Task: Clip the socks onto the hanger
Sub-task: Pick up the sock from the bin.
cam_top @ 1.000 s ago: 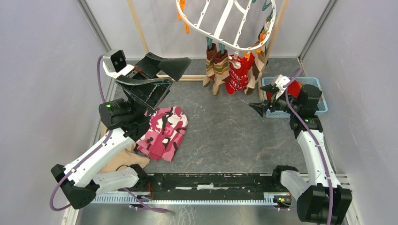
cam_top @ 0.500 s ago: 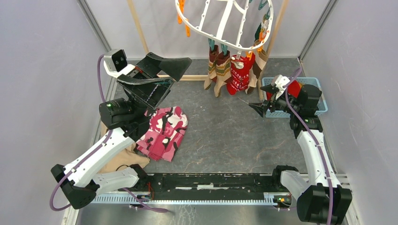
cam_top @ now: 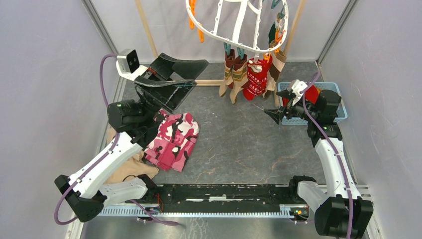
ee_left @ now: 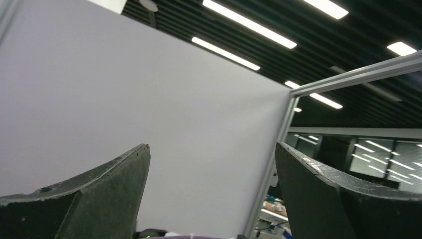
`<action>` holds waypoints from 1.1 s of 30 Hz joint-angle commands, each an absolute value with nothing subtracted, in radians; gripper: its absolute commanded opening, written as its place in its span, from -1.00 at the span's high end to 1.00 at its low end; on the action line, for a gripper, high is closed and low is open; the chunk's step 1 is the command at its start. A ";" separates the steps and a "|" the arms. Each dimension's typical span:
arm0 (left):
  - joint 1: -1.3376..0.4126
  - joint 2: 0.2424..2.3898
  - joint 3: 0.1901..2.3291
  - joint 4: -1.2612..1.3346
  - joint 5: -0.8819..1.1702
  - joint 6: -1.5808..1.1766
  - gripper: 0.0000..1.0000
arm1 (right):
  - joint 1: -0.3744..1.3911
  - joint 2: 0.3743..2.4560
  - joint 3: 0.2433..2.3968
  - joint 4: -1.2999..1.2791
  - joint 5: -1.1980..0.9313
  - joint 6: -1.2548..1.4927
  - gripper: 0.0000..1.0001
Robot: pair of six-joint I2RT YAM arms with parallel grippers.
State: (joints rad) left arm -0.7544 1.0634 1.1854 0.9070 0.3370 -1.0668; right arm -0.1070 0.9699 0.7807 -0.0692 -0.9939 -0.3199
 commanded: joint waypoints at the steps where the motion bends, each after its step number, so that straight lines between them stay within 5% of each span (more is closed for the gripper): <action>1: -0.732 1.095 1.240 0.720 0.445 -0.885 -1.00 | -0.120 0.965 0.785 -0.061 -0.996 -0.336 -0.96; 7: -0.732 1.132 1.195 0.344 0.517 -0.465 -1.00 | -0.135 0.940 0.798 -0.086 -0.972 -0.357 -0.96; 13: -0.732 1.185 1.166 -0.074 0.198 -0.075 -1.00 | -0.161 0.941 0.825 -0.111 -0.794 -0.337 -0.96; 21: -0.732 1.181 1.027 -0.081 -0.220 0.227 -0.98 | -0.226 1.096 0.902 -0.164 -0.528 -0.277 -0.96; 33: -0.715 1.207 1.021 -0.080 -0.240 0.230 -0.98 | -0.318 1.412 1.141 -0.213 -0.395 -0.234 -0.94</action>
